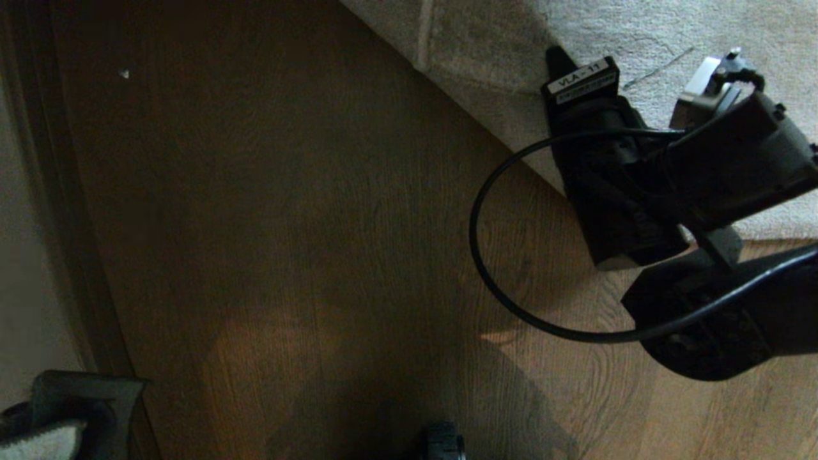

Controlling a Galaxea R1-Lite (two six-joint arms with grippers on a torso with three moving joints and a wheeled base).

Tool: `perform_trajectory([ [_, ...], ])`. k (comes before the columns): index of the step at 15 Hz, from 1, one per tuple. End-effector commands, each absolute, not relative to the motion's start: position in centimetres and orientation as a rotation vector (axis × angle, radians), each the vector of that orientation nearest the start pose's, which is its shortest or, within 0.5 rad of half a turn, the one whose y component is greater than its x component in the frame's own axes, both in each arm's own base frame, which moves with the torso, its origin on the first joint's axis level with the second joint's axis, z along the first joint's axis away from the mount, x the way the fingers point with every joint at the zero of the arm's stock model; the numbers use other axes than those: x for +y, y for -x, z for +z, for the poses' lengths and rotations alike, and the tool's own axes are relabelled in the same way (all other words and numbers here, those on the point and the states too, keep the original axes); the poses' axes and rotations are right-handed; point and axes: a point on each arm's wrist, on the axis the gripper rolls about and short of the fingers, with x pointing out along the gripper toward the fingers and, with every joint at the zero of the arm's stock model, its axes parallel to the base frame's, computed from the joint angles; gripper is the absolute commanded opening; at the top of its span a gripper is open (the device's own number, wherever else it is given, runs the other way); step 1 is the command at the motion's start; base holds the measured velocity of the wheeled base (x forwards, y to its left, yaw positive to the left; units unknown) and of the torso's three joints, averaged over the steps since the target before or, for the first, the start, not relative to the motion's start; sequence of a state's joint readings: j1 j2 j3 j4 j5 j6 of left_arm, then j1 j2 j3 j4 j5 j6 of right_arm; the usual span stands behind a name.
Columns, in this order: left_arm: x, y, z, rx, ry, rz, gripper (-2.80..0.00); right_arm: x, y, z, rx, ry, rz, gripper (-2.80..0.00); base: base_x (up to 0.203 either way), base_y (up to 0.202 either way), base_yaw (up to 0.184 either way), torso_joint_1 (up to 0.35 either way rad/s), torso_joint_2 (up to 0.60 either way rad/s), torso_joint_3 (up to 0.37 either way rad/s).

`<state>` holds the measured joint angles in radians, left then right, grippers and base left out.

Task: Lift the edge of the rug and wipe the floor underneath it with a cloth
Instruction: Wipe the floor under the carpet with a rag

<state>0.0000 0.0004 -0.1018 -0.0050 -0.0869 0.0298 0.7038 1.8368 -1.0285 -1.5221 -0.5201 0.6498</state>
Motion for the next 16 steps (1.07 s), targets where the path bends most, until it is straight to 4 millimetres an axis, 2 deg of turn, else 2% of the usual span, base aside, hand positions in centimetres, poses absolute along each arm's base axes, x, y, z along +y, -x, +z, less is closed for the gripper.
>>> perform_trajectory([
  [1, -0.2, 3.4, 10.6, -0.093, -0.034, -0.095, -2.8, 20.3, -25.7, 28.2, -0.554, -1.066, 0.377, -2.8, 0.0, 0.0, 0.0, 0.0, 0.0, 0.0],
  [7, -0.3, 3.7, 12.2, -0.038, -0.032, -0.139, -2.8, 20.4, -25.7, 28.1, -0.55, -1.064, 0.376, -2.8, 0.0, 0.0, 0.0, 0.0, 0.0, 0.0],
  [12, -0.3, 2.2, 14.5, 0.056, -0.026, -0.148, -2.8, 20.5, -25.9, 27.9, -0.547, -1.057, 0.374, -2.8, 0.0, 0.0, 0.0, 0.0, 0.0, 0.0],
  [16, -0.5, 1.1, 15.9, 0.104, -0.019, -0.22, -2.8, 20.4, -25.8, 28.3, -0.558, -1.063, 0.378, -2.8, 0.0, 0.0, 0.0, 0.0, 0.0, 0.0],
])
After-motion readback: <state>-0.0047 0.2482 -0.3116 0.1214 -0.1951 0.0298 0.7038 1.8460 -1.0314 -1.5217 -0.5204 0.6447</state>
